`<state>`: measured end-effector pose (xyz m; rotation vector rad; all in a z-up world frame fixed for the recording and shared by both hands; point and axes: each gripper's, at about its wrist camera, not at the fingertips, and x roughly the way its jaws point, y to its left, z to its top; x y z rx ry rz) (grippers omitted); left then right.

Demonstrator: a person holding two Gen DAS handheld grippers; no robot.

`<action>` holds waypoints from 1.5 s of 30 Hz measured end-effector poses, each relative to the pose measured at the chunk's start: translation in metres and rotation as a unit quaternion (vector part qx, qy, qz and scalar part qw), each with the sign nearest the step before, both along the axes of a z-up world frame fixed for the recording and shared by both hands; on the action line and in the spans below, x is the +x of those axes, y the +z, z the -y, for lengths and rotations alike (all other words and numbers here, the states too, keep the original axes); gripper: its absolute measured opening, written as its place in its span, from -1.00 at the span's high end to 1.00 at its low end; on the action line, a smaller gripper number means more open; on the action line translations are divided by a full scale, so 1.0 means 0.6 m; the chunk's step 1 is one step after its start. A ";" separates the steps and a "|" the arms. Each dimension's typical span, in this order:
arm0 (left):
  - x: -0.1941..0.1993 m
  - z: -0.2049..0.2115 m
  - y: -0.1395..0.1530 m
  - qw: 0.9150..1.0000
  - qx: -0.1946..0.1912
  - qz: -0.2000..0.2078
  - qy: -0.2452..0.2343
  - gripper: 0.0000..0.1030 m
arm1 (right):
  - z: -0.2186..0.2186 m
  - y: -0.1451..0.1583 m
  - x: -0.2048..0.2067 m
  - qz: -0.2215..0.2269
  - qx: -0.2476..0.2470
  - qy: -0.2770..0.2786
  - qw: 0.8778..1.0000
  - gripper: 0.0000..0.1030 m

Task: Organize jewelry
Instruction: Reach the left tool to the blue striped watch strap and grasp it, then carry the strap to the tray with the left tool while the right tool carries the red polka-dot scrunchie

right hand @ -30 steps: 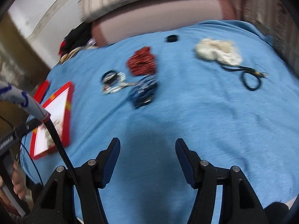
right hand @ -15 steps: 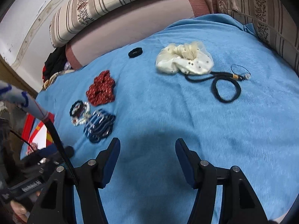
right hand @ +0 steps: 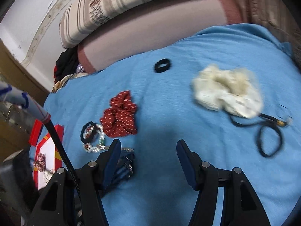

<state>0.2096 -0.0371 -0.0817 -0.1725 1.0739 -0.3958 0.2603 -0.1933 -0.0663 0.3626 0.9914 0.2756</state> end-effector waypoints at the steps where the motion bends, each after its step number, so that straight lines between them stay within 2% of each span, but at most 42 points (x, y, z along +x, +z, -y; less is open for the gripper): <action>1: 0.000 -0.008 0.000 1.000 -0.005 -0.001 0.005 0.55 | -0.012 -0.008 0.016 -0.006 0.009 0.008 1.000 -0.28; 4: 0.001 -0.030 -0.006 0.999 -0.025 -0.013 0.015 0.52 | -0.043 -0.024 0.050 -0.014 0.011 0.020 1.000 -0.28; 9: 0.010 -0.035 -0.028 0.998 -0.051 -0.034 0.021 0.48 | -0.101 -0.047 0.093 -0.017 -0.030 0.049 0.998 -0.27; 10: 0.007 -0.035 -0.029 0.998 -0.055 -0.035 0.021 0.49 | -0.107 -0.050 0.097 -0.016 -0.039 0.051 0.998 -0.10; 11: 0.007 -0.033 -0.030 0.997 -0.057 -0.037 0.019 0.50 | -0.110 -0.052 0.099 -0.017 -0.040 0.057 0.997 0.45; 12: 0.008 -0.031 -0.030 0.997 -0.059 -0.040 0.017 0.59 | -0.113 -0.055 0.102 -0.026 -0.037 0.066 0.997 0.69; 15: 0.004 -0.030 -0.022 0.997 -0.066 -0.037 0.022 0.63 | -0.106 -0.043 0.089 -0.017 -0.035 0.061 0.997 0.86; 23: -0.044 -0.085 0.059 0.997 -0.058 0.003 0.050 0.64 | -0.113 0.052 0.017 0.034 -0.047 0.069 0.996 0.92; 31: -0.105 -0.213 0.143 0.992 -0.042 0.060 0.103 0.63 | -0.223 0.139 -0.055 0.072 -0.052 0.136 0.987 0.92; 34: -0.107 -0.282 0.153 0.988 -0.021 0.073 0.136 0.64 | -0.288 0.152 -0.070 0.077 -0.042 0.170 0.981 0.92; 39: -0.100 -0.390 0.154 0.980 0.011 0.079 0.181 0.64 | -0.409 0.147 -0.077 0.074 -0.027 0.225 0.971 0.92; 45: -0.035 -0.504 0.127 0.971 0.041 0.069 0.225 0.64 | -0.526 0.110 -0.044 0.057 -0.009 0.262 0.963 0.91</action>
